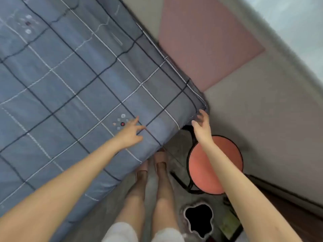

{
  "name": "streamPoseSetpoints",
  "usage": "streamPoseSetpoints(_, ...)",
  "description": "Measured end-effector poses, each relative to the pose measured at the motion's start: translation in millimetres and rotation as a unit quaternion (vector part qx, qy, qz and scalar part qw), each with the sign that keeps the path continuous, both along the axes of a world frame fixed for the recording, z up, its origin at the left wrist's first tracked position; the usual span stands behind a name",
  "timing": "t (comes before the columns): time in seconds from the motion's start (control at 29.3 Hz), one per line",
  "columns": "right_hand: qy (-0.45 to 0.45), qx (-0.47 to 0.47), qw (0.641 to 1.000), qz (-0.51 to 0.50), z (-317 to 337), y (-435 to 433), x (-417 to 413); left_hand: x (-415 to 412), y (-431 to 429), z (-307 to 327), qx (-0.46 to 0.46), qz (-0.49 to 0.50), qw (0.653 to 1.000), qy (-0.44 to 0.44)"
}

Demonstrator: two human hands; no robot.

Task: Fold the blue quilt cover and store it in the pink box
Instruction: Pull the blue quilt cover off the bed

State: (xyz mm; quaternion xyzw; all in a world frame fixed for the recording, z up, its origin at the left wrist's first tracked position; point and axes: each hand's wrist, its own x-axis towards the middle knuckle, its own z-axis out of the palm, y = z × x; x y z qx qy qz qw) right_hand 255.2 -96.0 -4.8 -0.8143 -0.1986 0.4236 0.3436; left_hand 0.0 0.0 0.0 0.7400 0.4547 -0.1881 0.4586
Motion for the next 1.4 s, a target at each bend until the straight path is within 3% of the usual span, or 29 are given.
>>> streamPoseSetpoints(0.21, -0.058, -0.06, 0.996, 0.005, -94, 58, 67, 45, 33, -90, -0.013, -0.138, 0.98, 0.146)
streamPoseSetpoints(0.38, -0.078, -0.077, 0.994, 0.0, -150, 87, 101, 48, 39, -117, -0.007, -0.17, 0.972, 0.163)
streamPoseSetpoints(0.55, -0.025, -0.067, 0.996, -0.052, -164, 91, 109, 50, 41, -115, -0.013, -0.173, 0.969, 0.175)
streamPoseSetpoints(0.75, -0.182, -0.113, 0.976, -0.044, -153, 80, 115, 55, 44, -111, -0.027, -0.155, 0.97, 0.184)
streamPoseSetpoints(0.92, -0.383, 0.098, 0.918, 0.031, -120, 69, 93, 56, 41, -114, -0.02, -0.144, 0.973, 0.181)
streamPoseSetpoints(1.09, -0.37, 0.113, 0.919, 0.082, -63, 57, 50, 60, 39, -110, -0.03, -0.102, 0.976, 0.188)
streamPoseSetpoints(1.16, -0.412, 0.078, 0.897, 0.143, -38, 49, 19, 62, 37, -102, -0.047, -0.013, 0.988, 0.144)
streamPoseSetpoints(1.2, -0.399, 0.069, 0.9, 0.164, -27, 46, 2, 64, 35, -96, -0.053, 0.088, 0.99, 0.092)
streamPoseSetpoints(1.23, -0.372, 0.065, 0.908, 0.184, -17, 42, -14, 65, 31, -86, -0.062, 0.221, 0.973, 0.03)
streamPoseSetpoints(1.3, -0.315, 0.059, 0.917, 0.238, -7, 32, -43, 70, 21, -53, -0.115, 0.483, 0.863, -0.095)
streamPoseSetpoints(1.37, -0.238, 0.082, 0.905, 0.343, 5, 22, -70, 68, 7, -21, -0.16, 0.602, 0.762, -0.178)
streamPoseSetpoints(1.4, -0.215, 0.098, 0.884, 0.404, 10, 17, -81, 67, -1, -5, -0.167, 0.611, 0.747, -0.201)
